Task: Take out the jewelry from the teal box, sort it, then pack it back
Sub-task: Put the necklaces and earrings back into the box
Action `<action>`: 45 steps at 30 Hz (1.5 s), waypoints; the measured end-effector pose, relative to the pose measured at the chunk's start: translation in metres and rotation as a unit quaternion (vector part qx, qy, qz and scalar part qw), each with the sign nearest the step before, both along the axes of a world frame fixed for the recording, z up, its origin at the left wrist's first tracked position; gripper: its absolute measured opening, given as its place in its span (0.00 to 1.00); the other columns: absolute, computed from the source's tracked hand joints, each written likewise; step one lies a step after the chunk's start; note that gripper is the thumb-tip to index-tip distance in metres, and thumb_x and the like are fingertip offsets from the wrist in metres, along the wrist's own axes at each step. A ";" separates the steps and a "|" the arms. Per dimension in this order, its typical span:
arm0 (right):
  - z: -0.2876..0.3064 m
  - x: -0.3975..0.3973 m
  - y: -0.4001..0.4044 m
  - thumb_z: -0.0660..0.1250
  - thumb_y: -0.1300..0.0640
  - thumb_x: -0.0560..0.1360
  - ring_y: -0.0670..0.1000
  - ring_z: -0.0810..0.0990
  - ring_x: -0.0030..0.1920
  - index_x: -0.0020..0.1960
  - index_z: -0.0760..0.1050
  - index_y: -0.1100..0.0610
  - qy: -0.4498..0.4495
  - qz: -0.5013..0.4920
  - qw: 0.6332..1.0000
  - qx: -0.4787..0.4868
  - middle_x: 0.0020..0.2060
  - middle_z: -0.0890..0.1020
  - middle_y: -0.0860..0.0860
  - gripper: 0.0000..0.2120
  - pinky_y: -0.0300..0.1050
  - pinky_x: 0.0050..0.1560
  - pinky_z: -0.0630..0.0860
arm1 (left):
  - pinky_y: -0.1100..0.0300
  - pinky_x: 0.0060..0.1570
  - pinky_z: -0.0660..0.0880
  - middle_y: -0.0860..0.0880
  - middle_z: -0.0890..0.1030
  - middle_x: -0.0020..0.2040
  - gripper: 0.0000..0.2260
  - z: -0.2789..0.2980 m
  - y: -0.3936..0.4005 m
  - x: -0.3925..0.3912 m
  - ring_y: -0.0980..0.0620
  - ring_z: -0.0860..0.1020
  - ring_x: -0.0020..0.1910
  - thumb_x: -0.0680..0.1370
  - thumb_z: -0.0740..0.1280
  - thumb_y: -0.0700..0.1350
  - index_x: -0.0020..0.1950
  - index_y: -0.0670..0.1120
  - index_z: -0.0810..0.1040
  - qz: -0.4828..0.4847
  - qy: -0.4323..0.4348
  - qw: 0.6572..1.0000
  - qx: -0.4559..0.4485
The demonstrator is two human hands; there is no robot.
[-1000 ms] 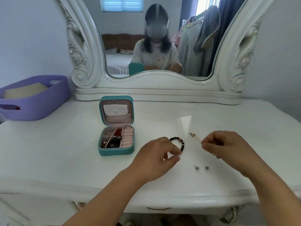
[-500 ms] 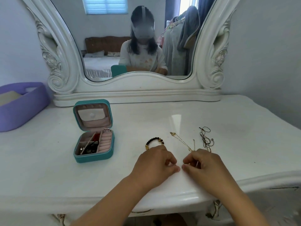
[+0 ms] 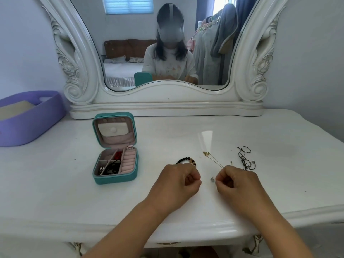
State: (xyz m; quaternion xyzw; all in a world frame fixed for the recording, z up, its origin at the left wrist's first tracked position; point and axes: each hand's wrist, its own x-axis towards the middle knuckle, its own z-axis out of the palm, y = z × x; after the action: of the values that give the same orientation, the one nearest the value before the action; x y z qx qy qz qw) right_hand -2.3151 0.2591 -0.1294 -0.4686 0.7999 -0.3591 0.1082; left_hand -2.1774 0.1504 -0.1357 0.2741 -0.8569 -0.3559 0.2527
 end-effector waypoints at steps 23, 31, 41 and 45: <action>0.006 0.004 -0.031 0.64 0.55 0.75 0.46 0.74 0.37 0.40 0.75 0.56 0.078 0.014 0.995 0.066 0.34 0.78 0.46 0.07 0.38 0.34 0.67 | 0.66 0.40 0.74 0.51 0.81 0.40 0.03 -0.004 -0.016 0.024 0.57 0.77 0.37 0.72 0.69 0.44 0.44 0.49 0.82 0.026 0.027 0.999 -0.001; 0.023 0.059 -0.067 0.71 0.57 0.70 0.46 0.77 0.25 0.35 0.74 0.56 -0.110 0.103 0.987 -0.050 0.27 0.80 0.52 0.08 0.40 0.31 0.73 | 0.71 0.35 0.71 0.54 0.81 0.35 0.02 0.005 -0.037 0.062 0.59 0.77 0.35 0.73 0.70 0.43 0.42 0.48 0.82 0.088 0.078 0.993 -0.022; 0.028 0.092 -0.139 0.68 0.63 0.72 0.42 0.78 0.26 0.41 0.79 0.59 -0.142 0.169 0.974 -0.050 0.29 0.80 0.51 0.02 0.33 0.32 0.75 | 0.75 0.37 0.75 0.58 0.82 0.39 0.08 0.012 -0.076 0.120 0.65 0.80 0.39 0.72 0.70 0.39 0.43 0.53 0.81 0.215 0.131 0.967 0.048; 0.023 0.092 -0.156 0.67 0.64 0.73 0.43 0.78 0.31 0.44 0.80 0.58 -0.052 0.190 0.979 -0.047 0.34 0.79 0.48 0.04 0.28 0.35 0.73 | 0.77 0.36 0.73 0.59 0.80 0.38 0.07 0.014 -0.084 0.120 0.68 0.78 0.37 0.72 0.70 0.40 0.44 0.53 0.81 0.214 0.104 0.971 0.019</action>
State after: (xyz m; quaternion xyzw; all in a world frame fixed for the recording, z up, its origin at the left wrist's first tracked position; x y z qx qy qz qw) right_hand -2.2228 0.1033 -0.1063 -0.5972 0.6720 -0.3931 0.1932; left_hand -2.0578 0.0663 -0.1214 0.4175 -0.7402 -0.3366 0.4055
